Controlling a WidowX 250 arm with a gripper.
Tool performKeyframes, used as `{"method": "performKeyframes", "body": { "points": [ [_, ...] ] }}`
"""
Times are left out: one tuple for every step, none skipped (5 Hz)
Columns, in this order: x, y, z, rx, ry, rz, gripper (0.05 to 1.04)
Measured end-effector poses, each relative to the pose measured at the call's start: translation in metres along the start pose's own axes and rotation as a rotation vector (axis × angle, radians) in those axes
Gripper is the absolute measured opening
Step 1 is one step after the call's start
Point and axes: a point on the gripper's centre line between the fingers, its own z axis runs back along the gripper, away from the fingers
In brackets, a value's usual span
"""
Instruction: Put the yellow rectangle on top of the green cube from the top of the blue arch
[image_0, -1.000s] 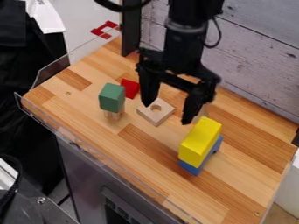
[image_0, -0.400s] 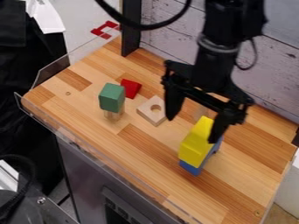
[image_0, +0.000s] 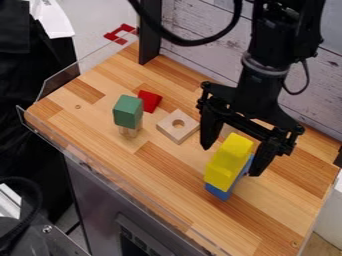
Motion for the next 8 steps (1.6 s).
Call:
{"method": "performKeyframes", "body": {
  "points": [
    [0.003,0.009,0.0,-0.003,0.0,0.027,0.999],
    [0.006,0.013,0.0,-0.01,-0.003,0.039,0.999],
    [0.002,0.012,-0.013,-0.019,0.036,0.044,0.999],
    [0.0,0.009,-0.015,-0.023,0.036,0.036,0.999],
    [-0.003,0.008,-0.016,-0.025,0.045,0.042,0.999],
    [-0.004,0.01,-0.023,-0.021,0.069,0.05,0.971],
    [-0.003,0.01,-0.025,-0.039,0.067,0.061,0.694],
    [-0.003,0.01,-0.026,-0.041,0.065,0.071,0.51]
  ]
}}
